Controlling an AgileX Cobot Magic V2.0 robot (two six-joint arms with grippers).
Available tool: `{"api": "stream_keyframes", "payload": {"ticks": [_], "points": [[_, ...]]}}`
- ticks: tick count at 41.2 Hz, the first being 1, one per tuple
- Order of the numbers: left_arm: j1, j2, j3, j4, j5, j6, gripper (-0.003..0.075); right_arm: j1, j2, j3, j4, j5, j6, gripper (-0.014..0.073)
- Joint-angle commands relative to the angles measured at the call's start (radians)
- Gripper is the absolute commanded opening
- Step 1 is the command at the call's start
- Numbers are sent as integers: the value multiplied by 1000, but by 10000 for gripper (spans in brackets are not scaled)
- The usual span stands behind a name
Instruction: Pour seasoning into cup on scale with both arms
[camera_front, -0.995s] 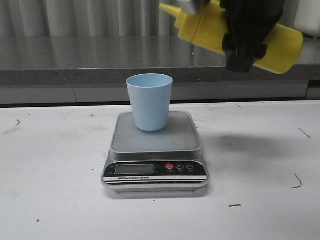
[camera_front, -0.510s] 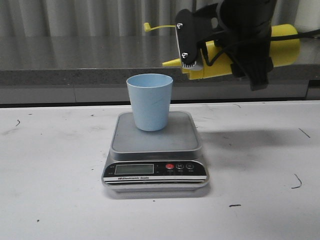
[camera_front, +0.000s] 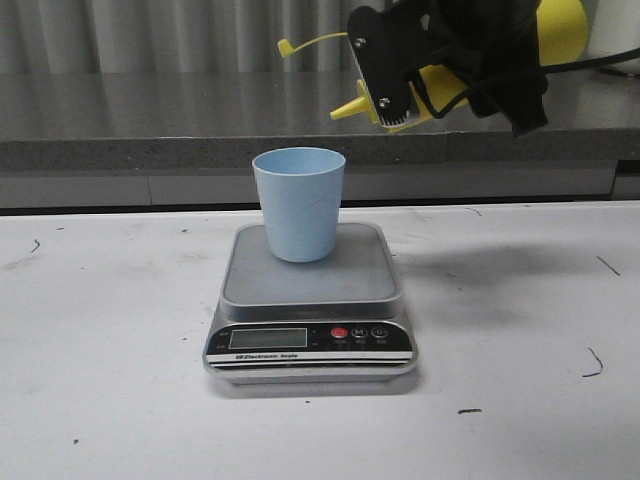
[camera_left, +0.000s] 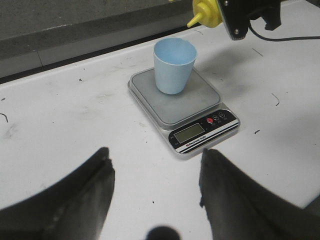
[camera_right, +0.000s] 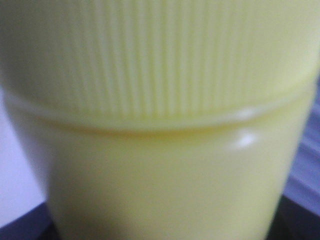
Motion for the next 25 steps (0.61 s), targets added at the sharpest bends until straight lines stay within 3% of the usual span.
{"api": "stream_keyframes", "payload": {"ticks": [1,18,25], "points": [[-1,4,-24,-4,-72,-9,385,0,-52,-37,-96,22,-13,316],[-1,4,-24,-4,-72,-9,385,0,-52,-36,-87,20,10,316],[-1,4,-24,-4,-72,-9,385,0,-52,-36,-16,16,35,316]]}}
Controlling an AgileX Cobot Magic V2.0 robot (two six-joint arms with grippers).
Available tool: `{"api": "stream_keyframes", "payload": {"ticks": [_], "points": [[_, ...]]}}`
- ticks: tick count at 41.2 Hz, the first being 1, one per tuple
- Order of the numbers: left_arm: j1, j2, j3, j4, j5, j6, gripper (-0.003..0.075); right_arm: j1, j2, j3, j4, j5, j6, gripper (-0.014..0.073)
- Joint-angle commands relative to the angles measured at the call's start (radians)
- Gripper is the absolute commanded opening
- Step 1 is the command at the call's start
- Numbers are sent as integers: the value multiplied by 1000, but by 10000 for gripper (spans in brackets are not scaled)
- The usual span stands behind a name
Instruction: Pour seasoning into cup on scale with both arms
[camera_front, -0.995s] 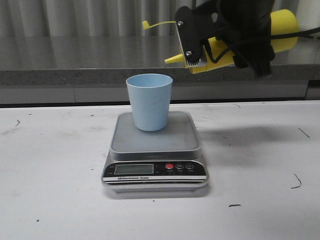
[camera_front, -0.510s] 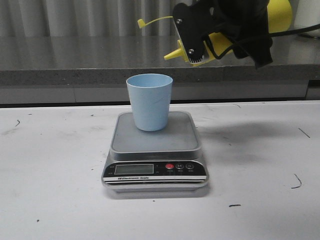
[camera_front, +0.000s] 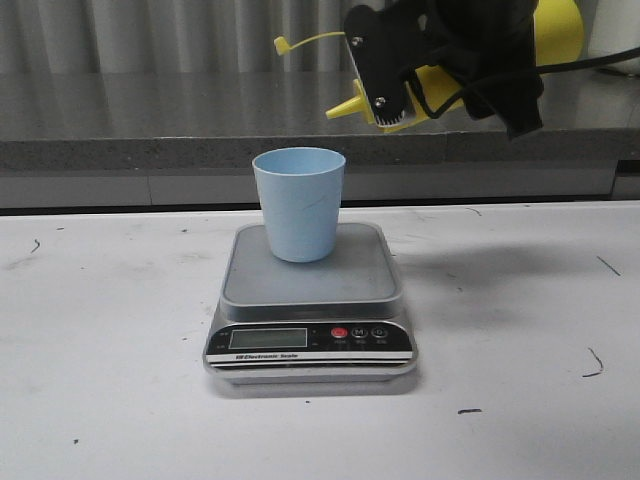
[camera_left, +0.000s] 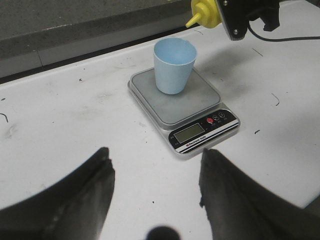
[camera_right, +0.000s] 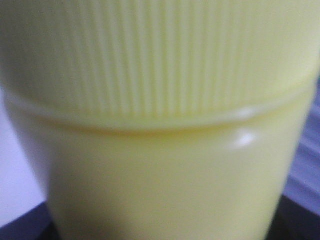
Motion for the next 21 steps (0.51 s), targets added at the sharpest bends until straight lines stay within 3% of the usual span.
{"api": "stream_keyframes", "payload": {"ticks": [1,10,21], "points": [[-1,4,-24,-4,-72,-9,385,0,-52,-36,-21,27,40,316],[-1,4,-24,-4,-72,-9,385,-6,-64,-36,136,74,253,316],[-1,4,-24,-4,-72,-9,385,-85,-182,-34,518,7,262,316]]}}
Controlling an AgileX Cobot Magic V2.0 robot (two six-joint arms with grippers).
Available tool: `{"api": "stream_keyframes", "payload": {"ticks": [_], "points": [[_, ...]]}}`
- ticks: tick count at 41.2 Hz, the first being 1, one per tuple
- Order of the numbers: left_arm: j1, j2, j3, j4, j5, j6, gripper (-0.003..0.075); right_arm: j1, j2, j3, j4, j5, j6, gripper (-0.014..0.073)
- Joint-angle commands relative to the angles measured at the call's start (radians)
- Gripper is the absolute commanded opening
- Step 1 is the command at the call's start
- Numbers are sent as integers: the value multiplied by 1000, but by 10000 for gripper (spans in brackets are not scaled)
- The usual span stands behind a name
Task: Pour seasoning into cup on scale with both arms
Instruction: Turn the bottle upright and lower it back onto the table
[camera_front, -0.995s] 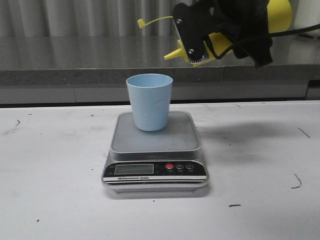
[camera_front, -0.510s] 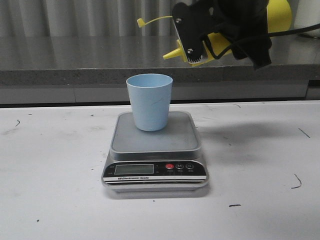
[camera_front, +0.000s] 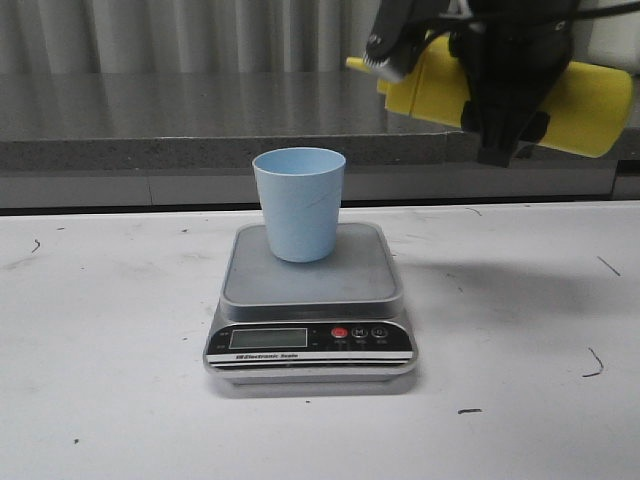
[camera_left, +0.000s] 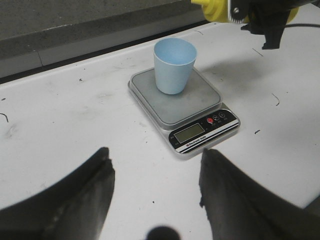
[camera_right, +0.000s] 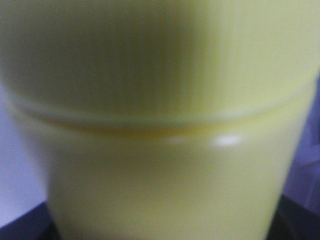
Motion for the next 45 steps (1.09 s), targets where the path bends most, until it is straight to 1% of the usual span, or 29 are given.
{"api": "stream_keyframes", "payload": {"ticks": [1,4,5,10,16,21,26,33,36,45], "points": [[-1,4,-24,-4,-72,-9,385,-50,-116,-33,101,-38,10,316],[-1,4,-24,-4,-72,-9,385,-101,-166,-18,219,-107,10,316],[-1,4,-24,-4,-72,-9,385,-116,-181,-9,238,-132,10,316],[-1,4,-24,-4,-72,-9,385,-204,-272,84,401,-314,10,316],[-1,4,-24,-4,-72,-9,385,-305,-358,249,553,-582,12,316],[-1,4,-24,-4,-72,-9,385,-374,-374,393,651,-816,12,316],[-1,4,-24,-4,-72,-9,385,-408,-359,512,674,-1043,12,316],[-1,4,-24,-4,-72,-9,385,-412,-288,638,674,-1398,12,316],[-1,4,-24,-4,-72,-9,385,-412,-231,652,674,-1519,12,316],[-1,4,-24,-4,-72,-9,385,-412,-62,652,674,-1786,12,316]]}}
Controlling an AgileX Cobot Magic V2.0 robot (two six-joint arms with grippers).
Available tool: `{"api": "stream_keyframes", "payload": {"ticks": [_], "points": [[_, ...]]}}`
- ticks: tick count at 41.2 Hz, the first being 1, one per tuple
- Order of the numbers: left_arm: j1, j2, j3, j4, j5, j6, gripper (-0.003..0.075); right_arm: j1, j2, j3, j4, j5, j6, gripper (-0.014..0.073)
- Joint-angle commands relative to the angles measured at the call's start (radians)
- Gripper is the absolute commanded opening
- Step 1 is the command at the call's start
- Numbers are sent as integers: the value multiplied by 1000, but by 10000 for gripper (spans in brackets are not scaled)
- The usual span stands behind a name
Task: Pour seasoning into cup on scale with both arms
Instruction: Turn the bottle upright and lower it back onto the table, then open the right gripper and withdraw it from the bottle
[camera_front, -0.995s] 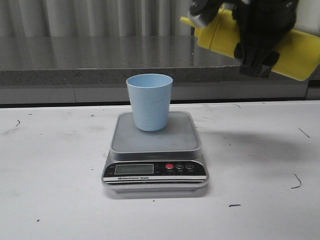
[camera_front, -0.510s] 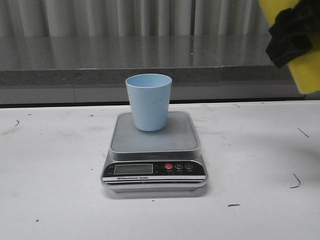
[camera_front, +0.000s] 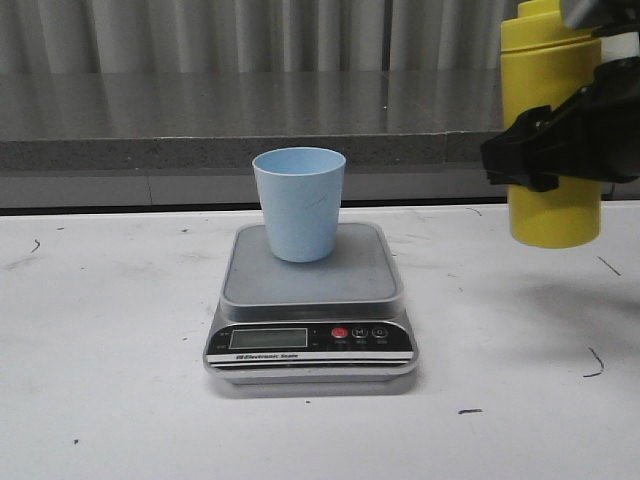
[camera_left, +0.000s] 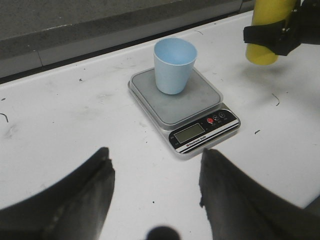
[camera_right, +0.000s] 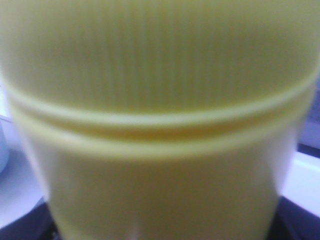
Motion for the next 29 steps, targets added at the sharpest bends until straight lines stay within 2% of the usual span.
{"api": "stream_keyframes", "payload": {"ticks": [1,8,19,29], "points": [[-1,4,-24,-4,-72,-9,385,-7,28,-24,10,-256,1,316],[-1,4,-24,-4,-72,-9,385,-7,131,-61,36,-363,-4,316],[-1,4,-24,-4,-72,-9,385,-7,245,-150,58,-364,-5,316],[-1,4,-24,-4,-72,-9,385,-7,315,-163,60,-364,-6,323]]}}
